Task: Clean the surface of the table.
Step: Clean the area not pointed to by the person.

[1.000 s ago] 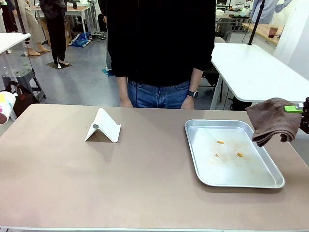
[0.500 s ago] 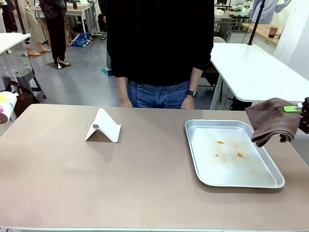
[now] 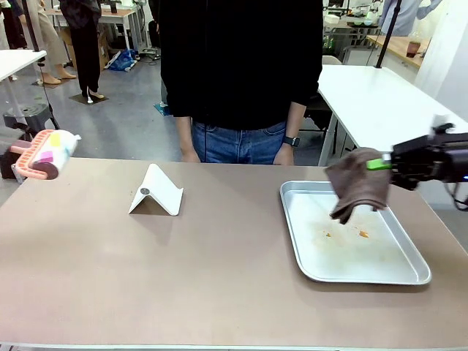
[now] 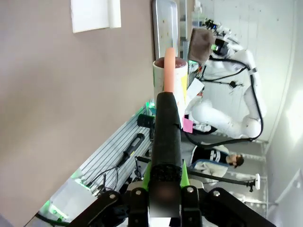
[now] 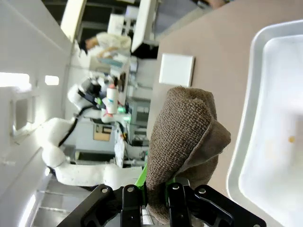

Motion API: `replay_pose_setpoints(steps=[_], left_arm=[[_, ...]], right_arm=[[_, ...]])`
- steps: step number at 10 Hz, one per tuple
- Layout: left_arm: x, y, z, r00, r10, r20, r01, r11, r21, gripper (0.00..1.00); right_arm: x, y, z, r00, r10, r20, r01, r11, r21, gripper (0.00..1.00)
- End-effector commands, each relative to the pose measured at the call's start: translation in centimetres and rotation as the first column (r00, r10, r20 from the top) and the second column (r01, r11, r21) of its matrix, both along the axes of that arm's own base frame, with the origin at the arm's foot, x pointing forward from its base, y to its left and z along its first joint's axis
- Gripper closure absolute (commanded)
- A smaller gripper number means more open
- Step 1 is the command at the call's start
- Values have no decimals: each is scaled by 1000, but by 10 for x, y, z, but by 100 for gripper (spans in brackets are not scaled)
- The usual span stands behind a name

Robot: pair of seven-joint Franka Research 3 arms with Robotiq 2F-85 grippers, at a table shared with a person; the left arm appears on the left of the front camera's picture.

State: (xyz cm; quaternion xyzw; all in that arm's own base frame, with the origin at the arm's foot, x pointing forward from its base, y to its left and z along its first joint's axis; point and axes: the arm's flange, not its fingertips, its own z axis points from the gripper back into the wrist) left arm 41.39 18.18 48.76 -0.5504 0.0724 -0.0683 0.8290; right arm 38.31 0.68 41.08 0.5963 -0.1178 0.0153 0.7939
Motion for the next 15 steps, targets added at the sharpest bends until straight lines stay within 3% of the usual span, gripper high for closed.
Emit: replay_pose_setpoints(steps=[1,3,6,7,8,9,11,12,13,15], left_arm=[[-4,-39,4,999,-39,12,38,998,54,78],[3,-82,3,992,-129,5,127,986,104,78],[18,-121,4,983,-186,-6,185,976,112,78],[20,-128,4,979,-203,-11,203,974,96,78],[23,-127,2,988,-148,-38,151,984,97,78],[22,-128,1,978,-209,3,208,972,109,78],[22,-128,1,978,-209,3,208,972,109,78],[24,-129,-2,979,-202,-13,202,973,111,78],[29,-140,-2,991,-126,-43,129,990,66,78],[41,-163,-9,999,10,-31,-7,993,122,78]], right_arm=[[24,42,8,999,48,-17,-48,999,-18,88],[40,87,2,999,43,-1,-43,997,-66,88],[64,132,-13,1000,21,7,-20,996,-85,88],[68,138,-17,999,31,9,-30,996,-89,88],[65,134,-15,999,50,14,-49,994,-102,88],[57,129,-14,999,49,-10,-50,994,-99,88],[57,129,-14,999,49,-10,-50,994,-99,88],[62,131,-19,999,49,-16,-51,994,-102,88],[73,145,-23,1000,31,0,-31,994,-109,88],[90,166,-39,1000,-12,23,14,993,-117,88]])
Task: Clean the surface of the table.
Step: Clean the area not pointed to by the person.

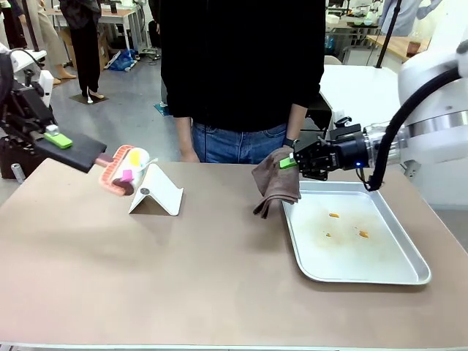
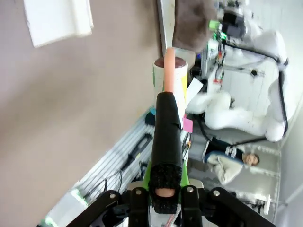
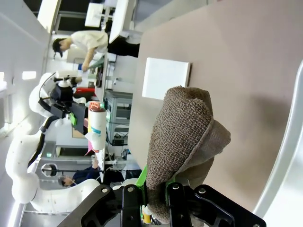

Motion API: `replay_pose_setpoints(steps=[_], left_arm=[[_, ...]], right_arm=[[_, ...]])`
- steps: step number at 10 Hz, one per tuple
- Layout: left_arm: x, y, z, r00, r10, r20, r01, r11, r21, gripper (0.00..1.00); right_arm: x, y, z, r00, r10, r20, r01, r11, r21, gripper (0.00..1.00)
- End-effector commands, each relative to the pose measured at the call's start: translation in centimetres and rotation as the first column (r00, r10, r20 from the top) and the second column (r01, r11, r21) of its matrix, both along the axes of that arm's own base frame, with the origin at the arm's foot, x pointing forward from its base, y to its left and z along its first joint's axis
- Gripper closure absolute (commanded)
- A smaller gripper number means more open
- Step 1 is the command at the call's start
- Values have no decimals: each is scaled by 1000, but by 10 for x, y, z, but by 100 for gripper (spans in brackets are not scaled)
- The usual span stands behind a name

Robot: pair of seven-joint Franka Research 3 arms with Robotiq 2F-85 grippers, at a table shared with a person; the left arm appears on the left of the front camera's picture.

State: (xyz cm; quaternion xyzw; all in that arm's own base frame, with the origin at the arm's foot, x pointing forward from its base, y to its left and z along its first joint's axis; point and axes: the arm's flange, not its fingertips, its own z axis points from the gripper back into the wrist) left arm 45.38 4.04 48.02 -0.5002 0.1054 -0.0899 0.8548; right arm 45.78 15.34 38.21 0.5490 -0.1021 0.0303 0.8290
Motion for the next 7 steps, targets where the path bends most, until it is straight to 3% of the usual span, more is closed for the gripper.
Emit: replay_pose_setpoints(steps=[1,3,7], left_arm=[[7,-34,-5,993,119,-6,-119,992,39,78],[34,-55,-10,989,145,7,-145,982,118,78],[79,-99,-27,998,2,66,-24,945,327,78]], right_arm=[[21,28,-18,999,-41,27,41,999,-4,88],[27,43,-34,999,-44,6,44,998,-55,88],[30,47,-48,1000,-13,-20,12,999,-46,88]])
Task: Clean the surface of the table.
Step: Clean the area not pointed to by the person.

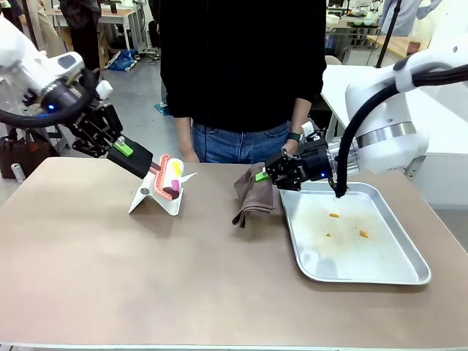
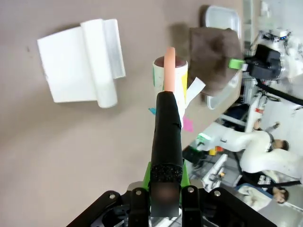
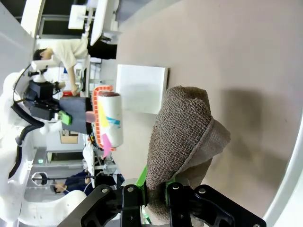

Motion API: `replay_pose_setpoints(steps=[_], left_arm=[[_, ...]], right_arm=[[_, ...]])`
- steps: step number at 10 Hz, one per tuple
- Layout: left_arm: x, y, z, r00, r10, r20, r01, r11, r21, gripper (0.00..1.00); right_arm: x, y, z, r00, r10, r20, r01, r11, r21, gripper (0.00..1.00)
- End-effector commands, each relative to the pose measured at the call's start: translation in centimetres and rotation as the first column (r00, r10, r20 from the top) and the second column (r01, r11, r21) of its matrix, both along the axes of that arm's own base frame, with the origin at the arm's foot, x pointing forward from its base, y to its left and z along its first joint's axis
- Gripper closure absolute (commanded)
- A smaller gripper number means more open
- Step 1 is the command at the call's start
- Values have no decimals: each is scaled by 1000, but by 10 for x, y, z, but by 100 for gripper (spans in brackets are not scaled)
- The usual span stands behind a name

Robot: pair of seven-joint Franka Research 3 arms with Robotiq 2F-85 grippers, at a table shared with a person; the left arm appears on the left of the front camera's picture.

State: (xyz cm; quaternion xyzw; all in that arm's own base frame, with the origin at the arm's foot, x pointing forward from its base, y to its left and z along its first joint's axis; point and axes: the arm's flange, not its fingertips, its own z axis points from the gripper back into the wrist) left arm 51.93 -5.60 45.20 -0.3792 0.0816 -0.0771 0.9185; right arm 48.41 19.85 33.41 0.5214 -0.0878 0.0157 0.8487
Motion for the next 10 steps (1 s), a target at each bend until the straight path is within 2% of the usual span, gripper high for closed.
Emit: replay_pose_setpoints(steps=[1,3,4,7,9,10], left_arm=[[22,-12,-7,999,-51,-7,52,994,92,78],[37,-19,-23,999,-41,-7,42,992,122,78],[44,-20,-27,1000,2,16,-4,991,131,78],[47,-21,-30,1000,27,-2,-27,994,105,78],[47,-21,-31,1000,22,-11,-21,995,98,78],[46,-20,-29,1000,22,-6,-21,996,85,78]], right_arm=[[2,1,-2,1000,2,11,-2,1000,21,88],[0,-1,-3,1000,-1,-6,1,1000,25,88],[-3,-1,-5,999,11,-38,-11,1000,1,88],[-8,-9,-8,998,4,-62,-5,1000,-15,88],[-9,-10,-7,999,-2,-53,2,1000,-12,88],[-10,-11,-4,1000,-5,-24,5,1000,-2,88]])
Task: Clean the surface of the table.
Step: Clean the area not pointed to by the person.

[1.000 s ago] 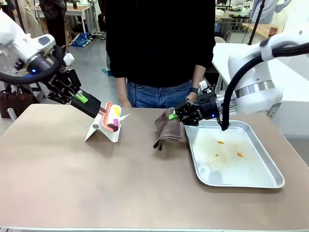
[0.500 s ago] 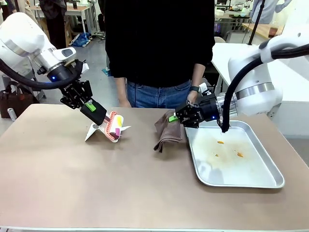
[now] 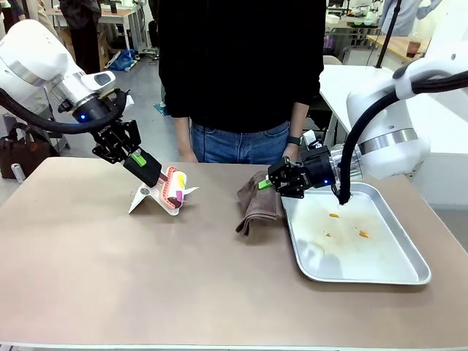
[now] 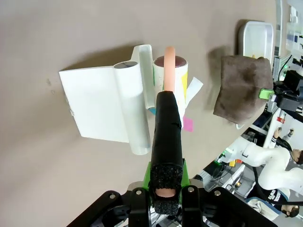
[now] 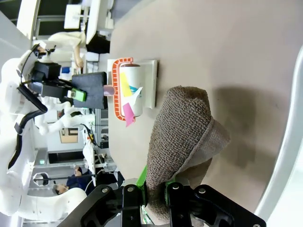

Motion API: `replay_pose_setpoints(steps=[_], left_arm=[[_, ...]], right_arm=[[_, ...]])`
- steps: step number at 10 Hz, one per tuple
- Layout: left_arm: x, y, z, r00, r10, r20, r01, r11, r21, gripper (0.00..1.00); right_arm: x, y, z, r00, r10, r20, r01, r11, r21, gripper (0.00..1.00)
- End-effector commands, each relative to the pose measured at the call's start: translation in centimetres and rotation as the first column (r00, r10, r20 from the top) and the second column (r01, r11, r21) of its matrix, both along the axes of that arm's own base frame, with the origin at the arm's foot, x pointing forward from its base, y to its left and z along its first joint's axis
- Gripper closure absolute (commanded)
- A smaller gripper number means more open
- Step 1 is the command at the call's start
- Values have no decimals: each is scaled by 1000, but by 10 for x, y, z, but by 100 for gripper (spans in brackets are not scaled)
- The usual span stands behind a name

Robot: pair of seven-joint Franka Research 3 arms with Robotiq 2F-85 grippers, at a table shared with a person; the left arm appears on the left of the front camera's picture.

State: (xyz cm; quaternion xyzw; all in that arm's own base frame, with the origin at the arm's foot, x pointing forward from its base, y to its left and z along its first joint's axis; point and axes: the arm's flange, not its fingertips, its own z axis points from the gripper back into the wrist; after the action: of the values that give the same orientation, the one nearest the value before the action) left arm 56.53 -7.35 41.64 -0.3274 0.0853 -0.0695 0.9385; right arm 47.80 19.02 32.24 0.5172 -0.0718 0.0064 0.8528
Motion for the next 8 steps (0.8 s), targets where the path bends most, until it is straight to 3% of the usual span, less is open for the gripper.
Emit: replay_pose_setpoints(steps=[1,3,6,7,8], left_arm=[[-3,-1,10,1000,7,-7,-7,999,-48,78],[-24,12,31,1000,-30,-7,29,993,-116,78],[-90,82,83,986,-167,5,159,930,-332,78],[-117,120,95,984,-174,39,174,886,-429,78],[-136,151,96,991,-121,60,135,884,-448,78]], right_arm=[[-6,-6,13,999,1,37,-2,1000,31,88],[-9,-18,19,999,-10,43,9,999,37,88],[-40,-71,53,998,1,62,-11,988,156,88],[-54,-93,64,998,-23,58,12,982,189,88],[-65,-110,71,998,-15,65,0,975,224,88]])
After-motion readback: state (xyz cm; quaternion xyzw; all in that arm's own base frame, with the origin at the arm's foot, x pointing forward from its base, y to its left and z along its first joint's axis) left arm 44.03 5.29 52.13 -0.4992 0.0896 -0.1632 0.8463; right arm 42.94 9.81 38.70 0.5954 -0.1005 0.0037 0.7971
